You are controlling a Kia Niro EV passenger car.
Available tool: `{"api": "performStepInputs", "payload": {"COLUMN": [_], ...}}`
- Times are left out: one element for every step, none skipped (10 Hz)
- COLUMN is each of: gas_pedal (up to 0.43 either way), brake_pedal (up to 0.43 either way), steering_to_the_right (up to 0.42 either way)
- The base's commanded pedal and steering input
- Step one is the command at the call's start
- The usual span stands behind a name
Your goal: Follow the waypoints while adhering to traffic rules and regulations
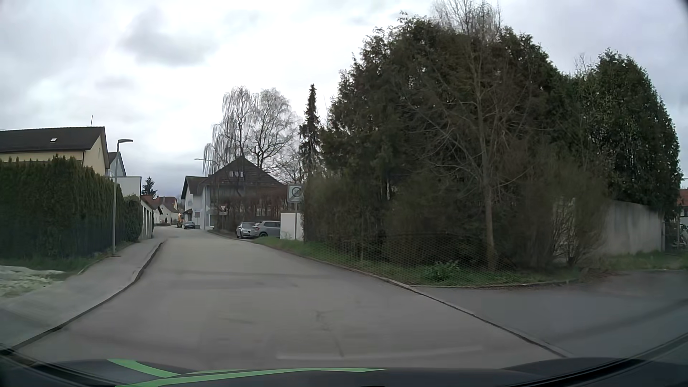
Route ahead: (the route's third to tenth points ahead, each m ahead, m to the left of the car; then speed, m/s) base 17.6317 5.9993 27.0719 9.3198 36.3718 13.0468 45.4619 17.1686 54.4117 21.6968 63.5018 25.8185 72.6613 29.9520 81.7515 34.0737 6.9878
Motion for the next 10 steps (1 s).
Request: {"api": "performStepInputs", "payload": {"gas_pedal": [0.169,0.169,0.169,0.169,0.169,0.169,0.169,0.169,0.169,0.169], "brake_pedal": [0.000,0.000,0.000,0.000,0.000,0.000,0.000,0.000,0.000,0.000], "steering_to_the_right": [-0.076,-0.077,-0.083,-0.089,-0.092,-0.092,-0.092,-0.092,-0.092,-0.092]}}
